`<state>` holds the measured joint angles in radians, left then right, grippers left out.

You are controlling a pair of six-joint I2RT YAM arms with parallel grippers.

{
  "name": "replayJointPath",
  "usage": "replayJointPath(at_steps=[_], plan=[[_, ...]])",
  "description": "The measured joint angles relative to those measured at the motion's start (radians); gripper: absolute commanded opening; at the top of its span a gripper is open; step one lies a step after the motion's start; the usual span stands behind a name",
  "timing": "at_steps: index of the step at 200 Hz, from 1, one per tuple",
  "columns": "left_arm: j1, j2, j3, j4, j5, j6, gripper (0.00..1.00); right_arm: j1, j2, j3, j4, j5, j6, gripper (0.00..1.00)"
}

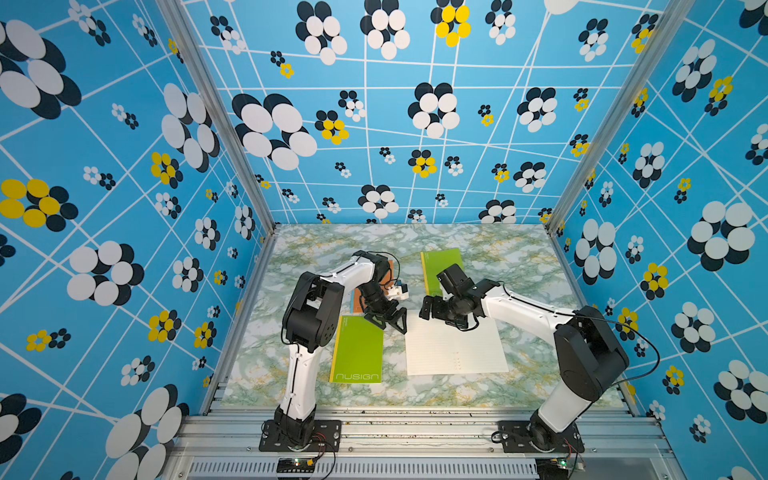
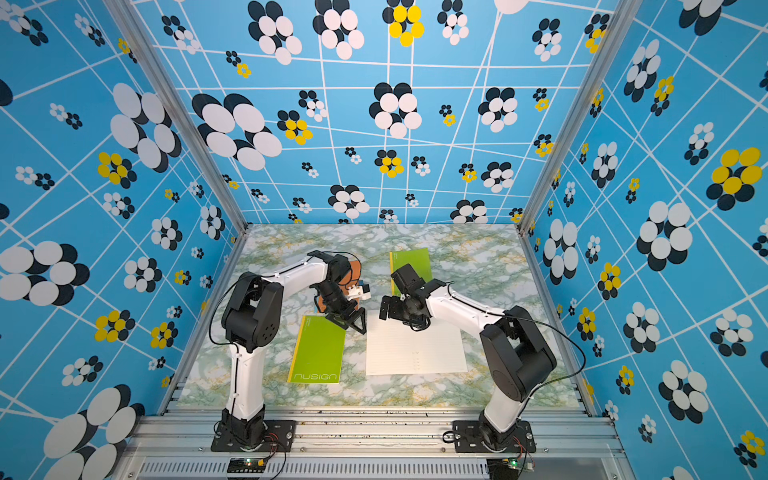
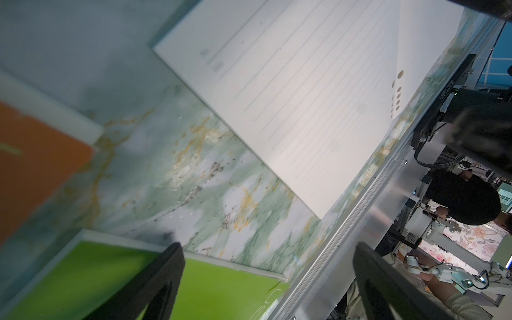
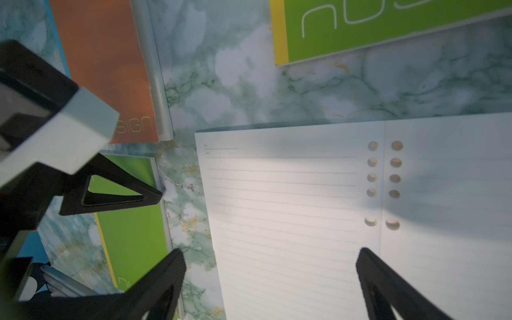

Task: Close the notebook
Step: Close the notebook at the center of the board.

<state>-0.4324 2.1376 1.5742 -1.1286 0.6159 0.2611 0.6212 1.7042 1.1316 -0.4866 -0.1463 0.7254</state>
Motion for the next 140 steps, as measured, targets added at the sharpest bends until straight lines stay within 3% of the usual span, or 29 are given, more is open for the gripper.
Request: replayJointPath(at_steps=[95, 140], plan=[[-0.002, -0.004, 0.003, 0.001, -0.005, -0.012, 0.96, -0.021, -0.007, -0.001, -0.004, 0.006, 0.003, 0.99], [-0.044, -0.063, 0.002, 0.054, -0.090, -0.169, 0.94, -0.120, -0.092, -0.012, -0.045, 0.045, -0.025, 0.99]])
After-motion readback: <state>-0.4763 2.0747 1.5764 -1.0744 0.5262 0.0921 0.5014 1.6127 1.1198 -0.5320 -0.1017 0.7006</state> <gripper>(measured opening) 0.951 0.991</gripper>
